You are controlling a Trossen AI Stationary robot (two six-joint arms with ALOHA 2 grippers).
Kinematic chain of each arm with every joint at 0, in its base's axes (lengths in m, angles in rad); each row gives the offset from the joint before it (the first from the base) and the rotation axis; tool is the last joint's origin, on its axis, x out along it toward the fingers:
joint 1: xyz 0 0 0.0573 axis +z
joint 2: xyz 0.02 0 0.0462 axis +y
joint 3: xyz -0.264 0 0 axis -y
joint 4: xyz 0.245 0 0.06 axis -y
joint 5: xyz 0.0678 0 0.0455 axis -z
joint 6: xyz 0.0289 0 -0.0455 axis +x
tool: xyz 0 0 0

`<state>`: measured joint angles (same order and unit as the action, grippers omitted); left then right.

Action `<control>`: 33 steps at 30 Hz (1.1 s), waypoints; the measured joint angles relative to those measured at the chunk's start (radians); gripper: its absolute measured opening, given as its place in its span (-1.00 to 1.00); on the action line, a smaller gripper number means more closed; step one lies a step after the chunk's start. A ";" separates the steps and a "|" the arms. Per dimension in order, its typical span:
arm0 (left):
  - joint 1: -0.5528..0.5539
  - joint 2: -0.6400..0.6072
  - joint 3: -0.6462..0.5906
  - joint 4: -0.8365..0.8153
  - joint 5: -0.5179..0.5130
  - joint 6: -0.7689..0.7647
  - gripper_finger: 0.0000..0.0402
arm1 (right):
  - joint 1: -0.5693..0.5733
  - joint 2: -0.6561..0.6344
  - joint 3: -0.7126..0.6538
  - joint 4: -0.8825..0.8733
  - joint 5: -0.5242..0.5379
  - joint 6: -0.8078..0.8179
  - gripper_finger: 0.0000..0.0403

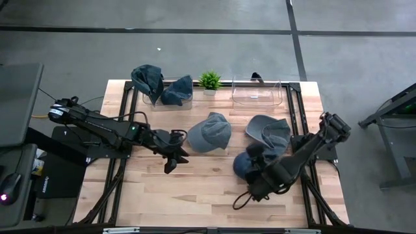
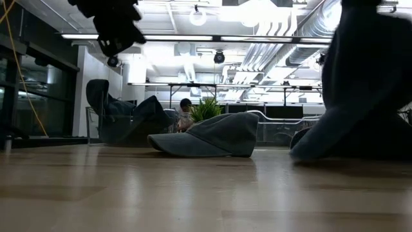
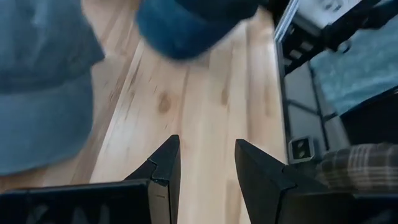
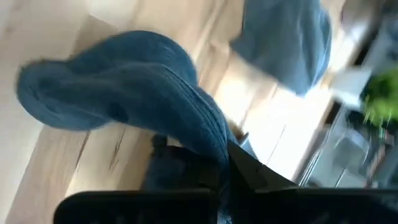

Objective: Pick & Place hat
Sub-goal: Put the dark blue cap into the left transparent bin

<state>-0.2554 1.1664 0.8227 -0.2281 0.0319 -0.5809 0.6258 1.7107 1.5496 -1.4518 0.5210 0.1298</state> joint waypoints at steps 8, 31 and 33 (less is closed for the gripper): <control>0.000 0.000 0.019 0.115 -0.095 -0.061 -0.43 | -0.107 0.000 0.201 0.007 -0.038 -0.351 -1.00; 0.227 0.000 0.114 0.204 -0.046 0.327 -0.43 | -0.340 0.000 0.448 0.032 -0.333 -0.877 -1.00; 0.242 0.000 0.114 0.208 -0.049 0.486 -0.43 | -0.349 0.000 0.448 0.048 -0.358 -0.888 -1.00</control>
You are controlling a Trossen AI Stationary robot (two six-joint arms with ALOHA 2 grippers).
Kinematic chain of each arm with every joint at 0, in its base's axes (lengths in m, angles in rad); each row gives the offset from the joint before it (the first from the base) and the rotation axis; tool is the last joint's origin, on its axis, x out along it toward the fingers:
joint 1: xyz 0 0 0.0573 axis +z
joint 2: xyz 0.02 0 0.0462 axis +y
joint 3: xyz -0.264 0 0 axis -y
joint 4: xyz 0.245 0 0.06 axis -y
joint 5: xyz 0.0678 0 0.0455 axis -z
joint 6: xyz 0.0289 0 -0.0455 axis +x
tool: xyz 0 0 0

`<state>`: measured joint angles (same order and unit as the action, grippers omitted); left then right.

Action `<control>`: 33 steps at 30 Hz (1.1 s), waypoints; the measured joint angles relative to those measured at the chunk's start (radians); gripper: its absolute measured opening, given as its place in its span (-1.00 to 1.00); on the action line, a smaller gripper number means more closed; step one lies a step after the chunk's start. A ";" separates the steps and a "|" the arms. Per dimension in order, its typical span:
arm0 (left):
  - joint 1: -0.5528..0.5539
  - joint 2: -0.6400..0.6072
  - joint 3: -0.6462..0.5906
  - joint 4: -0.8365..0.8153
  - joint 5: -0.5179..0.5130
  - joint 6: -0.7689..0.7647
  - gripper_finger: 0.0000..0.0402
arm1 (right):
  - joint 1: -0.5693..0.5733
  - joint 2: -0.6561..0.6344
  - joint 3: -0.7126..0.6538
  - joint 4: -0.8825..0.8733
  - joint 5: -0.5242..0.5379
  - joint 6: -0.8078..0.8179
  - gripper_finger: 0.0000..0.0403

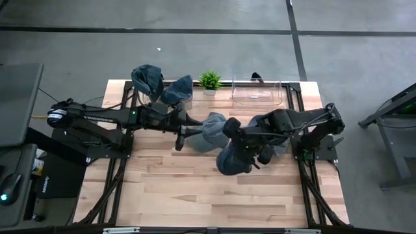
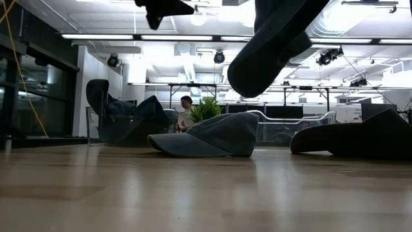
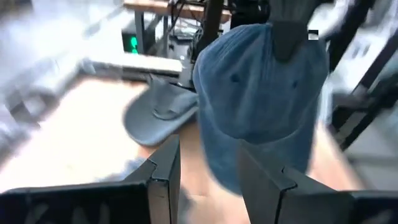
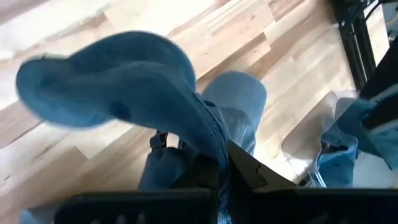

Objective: Pick & Place hat
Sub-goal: Put the dark blue cap into the left transparent bin

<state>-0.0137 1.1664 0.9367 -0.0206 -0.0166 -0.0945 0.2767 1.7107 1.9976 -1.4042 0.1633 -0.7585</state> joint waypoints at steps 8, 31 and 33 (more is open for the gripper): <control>0.014 0.000 0.000 0.026 -0.020 0.365 -0.43 | -0.020 0.000 0.000 0.124 -0.128 0.005 -1.00; 0.163 0.046 0.256 -0.250 0.388 0.812 -0.77 | -0.088 0.000 0.000 0.327 -0.290 0.217 -1.00; 0.196 0.070 0.324 -0.318 0.437 0.867 -0.87 | -0.088 0.000 0.000 0.335 -0.291 0.232 -1.00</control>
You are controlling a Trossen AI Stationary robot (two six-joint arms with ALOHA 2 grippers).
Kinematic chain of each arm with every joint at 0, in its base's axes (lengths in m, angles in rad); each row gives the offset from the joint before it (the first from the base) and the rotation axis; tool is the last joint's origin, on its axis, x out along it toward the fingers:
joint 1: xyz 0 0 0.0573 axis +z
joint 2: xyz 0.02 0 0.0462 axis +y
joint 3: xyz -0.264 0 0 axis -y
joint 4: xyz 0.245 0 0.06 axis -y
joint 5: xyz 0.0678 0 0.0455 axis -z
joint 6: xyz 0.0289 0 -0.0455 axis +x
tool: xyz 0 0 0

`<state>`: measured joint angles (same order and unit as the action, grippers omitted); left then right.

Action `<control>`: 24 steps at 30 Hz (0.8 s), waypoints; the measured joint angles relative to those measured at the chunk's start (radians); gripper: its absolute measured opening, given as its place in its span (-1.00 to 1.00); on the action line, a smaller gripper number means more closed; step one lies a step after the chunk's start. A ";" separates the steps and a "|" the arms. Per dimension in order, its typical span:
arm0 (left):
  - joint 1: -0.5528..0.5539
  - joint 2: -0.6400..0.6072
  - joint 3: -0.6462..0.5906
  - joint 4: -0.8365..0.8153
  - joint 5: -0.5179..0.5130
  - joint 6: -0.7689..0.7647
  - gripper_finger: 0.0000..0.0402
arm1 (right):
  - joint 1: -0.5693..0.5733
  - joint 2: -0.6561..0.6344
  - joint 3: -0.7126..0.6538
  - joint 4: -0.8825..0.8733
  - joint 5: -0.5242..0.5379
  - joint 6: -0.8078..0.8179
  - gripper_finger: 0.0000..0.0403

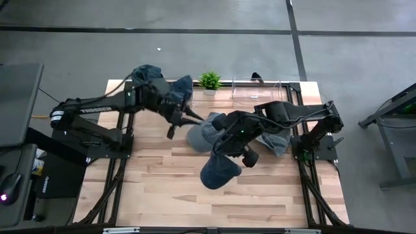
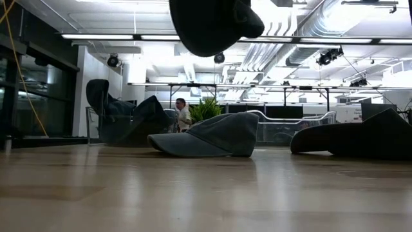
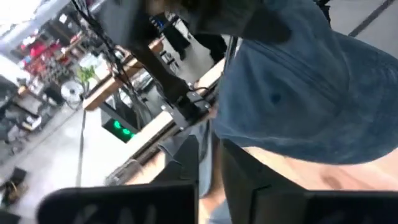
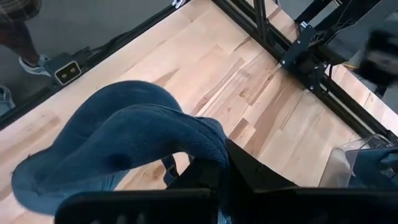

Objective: Pick & Place hat
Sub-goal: Put the dark blue cap into the left transparent bin

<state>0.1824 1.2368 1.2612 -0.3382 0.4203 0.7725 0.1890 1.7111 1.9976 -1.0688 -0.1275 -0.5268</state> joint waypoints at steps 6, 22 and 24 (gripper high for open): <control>0.059 0.123 0.154 -0.201 0.115 0.130 -0.98 | 0.000 0.010 0.000 0.087 -0.023 0.008 -1.00; 0.059 0.205 0.293 -0.316 0.116 0.096 -0.99 | -0.013 0.011 0.000 0.099 -0.072 -0.007 -1.00; 0.060 0.205 0.293 -0.312 0.087 0.122 -0.98 | -0.025 0.011 0.000 0.090 -0.093 -0.013 -1.00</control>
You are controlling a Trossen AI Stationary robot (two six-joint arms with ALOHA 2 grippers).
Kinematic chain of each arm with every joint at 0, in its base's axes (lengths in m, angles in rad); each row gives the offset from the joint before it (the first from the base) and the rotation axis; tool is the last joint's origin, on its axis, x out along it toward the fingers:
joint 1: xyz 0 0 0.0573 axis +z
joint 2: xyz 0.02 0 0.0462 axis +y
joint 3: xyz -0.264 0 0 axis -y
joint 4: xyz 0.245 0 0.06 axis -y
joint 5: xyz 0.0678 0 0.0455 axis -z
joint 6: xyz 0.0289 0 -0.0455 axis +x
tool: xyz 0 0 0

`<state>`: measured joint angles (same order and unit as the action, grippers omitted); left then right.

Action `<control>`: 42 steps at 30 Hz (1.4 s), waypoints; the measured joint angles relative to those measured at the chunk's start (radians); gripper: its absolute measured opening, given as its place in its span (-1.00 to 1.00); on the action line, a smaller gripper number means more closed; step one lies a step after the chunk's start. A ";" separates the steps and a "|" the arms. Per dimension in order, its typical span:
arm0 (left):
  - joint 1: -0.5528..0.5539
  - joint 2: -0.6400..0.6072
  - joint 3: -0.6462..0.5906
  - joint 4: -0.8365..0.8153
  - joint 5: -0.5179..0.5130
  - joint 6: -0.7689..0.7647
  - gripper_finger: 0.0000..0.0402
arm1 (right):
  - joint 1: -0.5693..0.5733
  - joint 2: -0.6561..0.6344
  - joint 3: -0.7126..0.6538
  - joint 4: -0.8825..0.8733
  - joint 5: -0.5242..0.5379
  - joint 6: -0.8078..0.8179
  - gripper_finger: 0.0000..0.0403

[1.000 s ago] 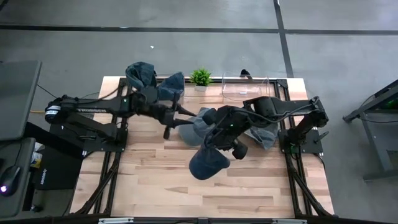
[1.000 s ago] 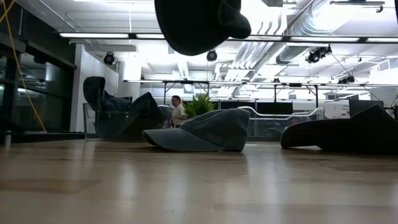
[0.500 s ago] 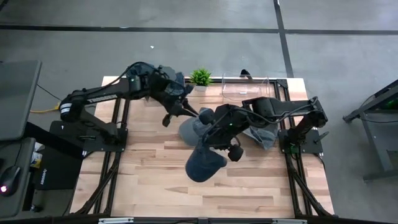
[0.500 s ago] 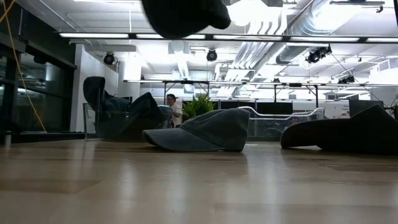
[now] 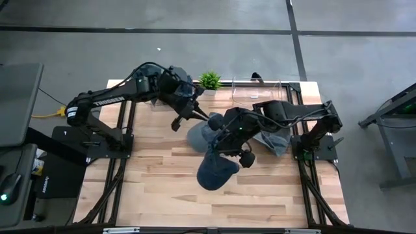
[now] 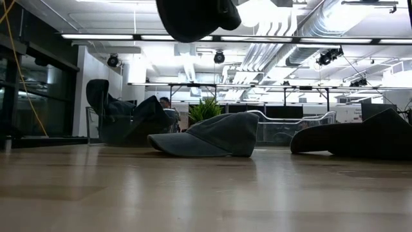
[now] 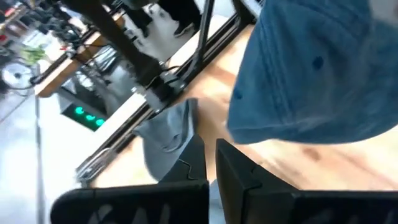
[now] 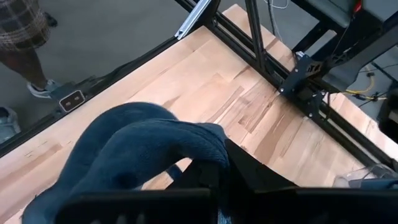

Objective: Pick & Place hat
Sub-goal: Put the dark blue cap into the left transparent bin

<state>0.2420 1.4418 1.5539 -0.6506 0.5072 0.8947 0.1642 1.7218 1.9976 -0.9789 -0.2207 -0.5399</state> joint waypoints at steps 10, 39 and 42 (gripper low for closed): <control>0.000 0.043 0.003 0.037 -0.014 0.043 -0.43 | -0.067 0.000 0.000 -0.065 -0.080 -0.088 -1.00; -0.041 0.083 -0.001 0.102 -0.027 0.077 -0.16 | -0.139 0.058 0.000 -0.227 0.028 -0.558 -1.00; -0.041 0.083 -0.001 0.101 -0.025 0.077 -0.16 | -0.139 0.058 0.000 -0.221 0.045 -0.563 -1.00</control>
<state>0.2012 1.5249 1.5532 -0.5497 0.4823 0.9718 0.0252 1.7794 1.9976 -1.1999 -0.1760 -1.1034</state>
